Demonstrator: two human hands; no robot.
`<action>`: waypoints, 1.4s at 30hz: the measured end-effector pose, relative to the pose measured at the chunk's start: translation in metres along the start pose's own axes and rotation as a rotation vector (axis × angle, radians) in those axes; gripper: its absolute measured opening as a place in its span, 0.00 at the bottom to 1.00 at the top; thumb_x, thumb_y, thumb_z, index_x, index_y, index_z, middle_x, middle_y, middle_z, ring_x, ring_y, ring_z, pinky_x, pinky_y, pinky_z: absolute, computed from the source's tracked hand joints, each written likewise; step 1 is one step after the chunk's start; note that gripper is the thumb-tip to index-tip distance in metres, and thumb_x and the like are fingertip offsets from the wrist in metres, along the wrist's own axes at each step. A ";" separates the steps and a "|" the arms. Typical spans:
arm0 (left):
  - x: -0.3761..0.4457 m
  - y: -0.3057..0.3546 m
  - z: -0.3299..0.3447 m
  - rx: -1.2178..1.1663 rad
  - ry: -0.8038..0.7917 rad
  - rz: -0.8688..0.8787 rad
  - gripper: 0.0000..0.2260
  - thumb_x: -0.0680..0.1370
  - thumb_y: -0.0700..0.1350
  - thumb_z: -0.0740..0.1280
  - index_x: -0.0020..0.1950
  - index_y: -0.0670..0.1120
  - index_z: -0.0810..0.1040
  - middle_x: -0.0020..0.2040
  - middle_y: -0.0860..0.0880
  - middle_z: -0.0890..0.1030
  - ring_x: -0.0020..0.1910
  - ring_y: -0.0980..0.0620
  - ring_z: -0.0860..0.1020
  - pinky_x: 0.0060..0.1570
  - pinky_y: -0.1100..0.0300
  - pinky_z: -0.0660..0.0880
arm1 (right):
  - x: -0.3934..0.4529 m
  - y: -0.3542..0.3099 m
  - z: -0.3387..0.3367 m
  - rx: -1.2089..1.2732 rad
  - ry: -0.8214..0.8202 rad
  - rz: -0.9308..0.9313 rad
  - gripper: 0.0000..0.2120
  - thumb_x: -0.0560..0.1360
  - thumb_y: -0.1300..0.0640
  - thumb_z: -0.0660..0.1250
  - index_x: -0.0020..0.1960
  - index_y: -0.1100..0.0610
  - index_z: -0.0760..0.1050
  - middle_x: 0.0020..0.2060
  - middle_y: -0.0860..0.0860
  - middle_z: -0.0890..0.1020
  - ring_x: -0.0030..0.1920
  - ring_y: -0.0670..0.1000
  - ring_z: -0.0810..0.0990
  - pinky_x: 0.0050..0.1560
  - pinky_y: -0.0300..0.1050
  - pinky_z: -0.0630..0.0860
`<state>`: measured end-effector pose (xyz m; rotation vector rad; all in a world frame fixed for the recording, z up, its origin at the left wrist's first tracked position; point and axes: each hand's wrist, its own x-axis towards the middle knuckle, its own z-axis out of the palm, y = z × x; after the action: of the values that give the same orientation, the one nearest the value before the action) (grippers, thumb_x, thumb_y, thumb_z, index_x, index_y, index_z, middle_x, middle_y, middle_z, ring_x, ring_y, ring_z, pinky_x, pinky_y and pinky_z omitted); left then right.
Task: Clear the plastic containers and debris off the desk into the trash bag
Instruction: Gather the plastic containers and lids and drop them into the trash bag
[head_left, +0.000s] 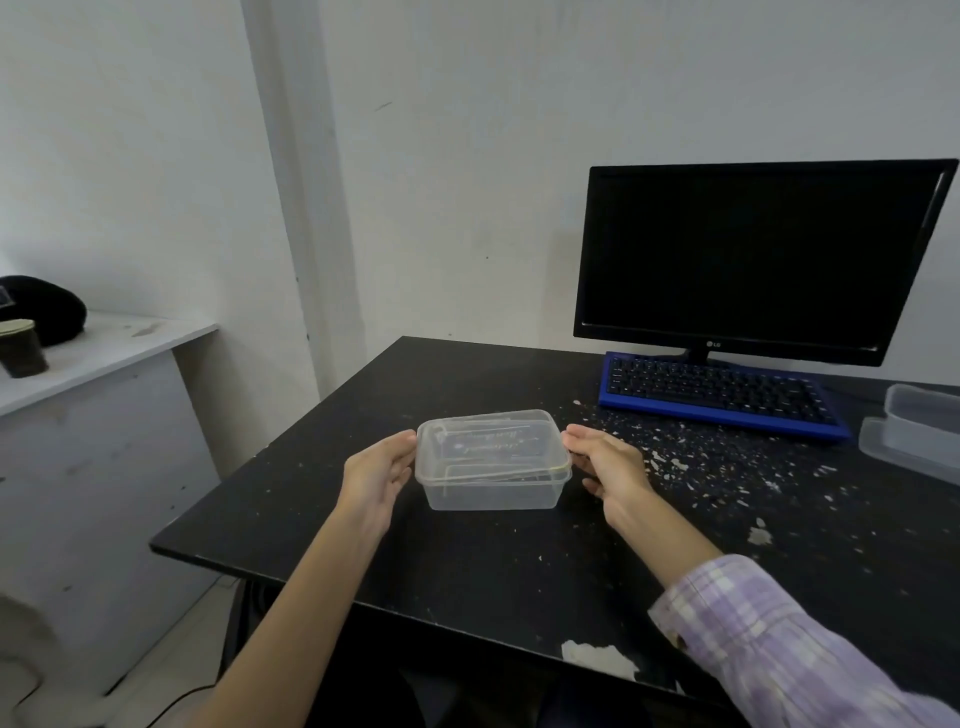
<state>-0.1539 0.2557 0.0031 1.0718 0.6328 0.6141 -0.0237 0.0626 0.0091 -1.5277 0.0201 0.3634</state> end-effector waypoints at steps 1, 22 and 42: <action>0.001 0.000 0.000 0.003 0.011 -0.003 0.12 0.74 0.36 0.68 0.58 0.37 0.79 0.57 0.42 0.81 0.59 0.44 0.78 0.68 0.48 0.68 | 0.001 0.001 0.000 0.003 0.003 0.007 0.08 0.72 0.59 0.71 0.50 0.50 0.81 0.46 0.45 0.83 0.48 0.46 0.80 0.50 0.47 0.70; 0.016 -0.011 -0.006 0.040 0.008 -0.079 0.11 0.73 0.35 0.70 0.55 0.40 0.79 0.50 0.44 0.83 0.50 0.47 0.82 0.52 0.53 0.78 | 0.009 0.010 -0.010 0.131 -0.119 0.134 0.09 0.71 0.63 0.69 0.51 0.58 0.78 0.47 0.54 0.84 0.50 0.52 0.82 0.45 0.44 0.78; 0.025 -0.015 -0.010 -0.041 0.024 -0.181 0.07 0.71 0.33 0.70 0.48 0.38 0.79 0.47 0.41 0.83 0.47 0.46 0.83 0.42 0.55 0.78 | 0.018 0.011 -0.013 0.179 -0.154 0.237 0.10 0.68 0.64 0.71 0.49 0.57 0.77 0.44 0.54 0.84 0.46 0.52 0.82 0.41 0.45 0.79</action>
<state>-0.1423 0.2748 -0.0185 0.9586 0.7269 0.4814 -0.0064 0.0536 -0.0066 -1.3200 0.1108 0.6508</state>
